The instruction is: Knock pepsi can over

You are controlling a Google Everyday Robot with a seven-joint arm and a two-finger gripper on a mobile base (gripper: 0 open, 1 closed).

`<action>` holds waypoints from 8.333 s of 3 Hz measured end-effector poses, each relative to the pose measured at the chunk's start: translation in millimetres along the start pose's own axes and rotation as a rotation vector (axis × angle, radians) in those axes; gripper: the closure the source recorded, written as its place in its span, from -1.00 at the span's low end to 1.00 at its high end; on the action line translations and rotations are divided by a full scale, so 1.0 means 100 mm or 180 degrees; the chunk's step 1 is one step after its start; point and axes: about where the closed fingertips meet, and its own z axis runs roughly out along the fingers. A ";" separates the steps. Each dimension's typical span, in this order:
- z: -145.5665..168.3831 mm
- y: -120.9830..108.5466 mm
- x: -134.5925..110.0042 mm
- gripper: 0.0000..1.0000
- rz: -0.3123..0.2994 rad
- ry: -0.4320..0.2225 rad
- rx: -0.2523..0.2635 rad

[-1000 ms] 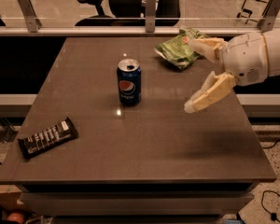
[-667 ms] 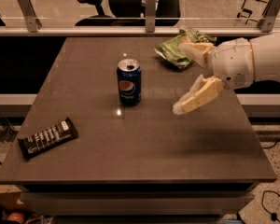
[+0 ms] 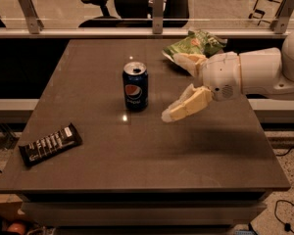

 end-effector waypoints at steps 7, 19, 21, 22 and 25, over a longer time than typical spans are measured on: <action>1.05 -0.19 0.02 -1.00 0.0244 -0.0561 0.0141; 0.29 -0.37 -0.45 1.00 -0.0282 0.0927 0.0557; 0.13 -0.26 -0.38 1.00 -0.0337 0.1506 0.0676; 0.09 -0.23 -0.25 1.00 -0.0300 0.1693 0.0700; -0.07 -0.58 0.18 1.00 -0.0303 0.2389 0.0768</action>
Offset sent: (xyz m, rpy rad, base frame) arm 0.0333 0.0419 -0.0210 0.0957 0.0232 0.0001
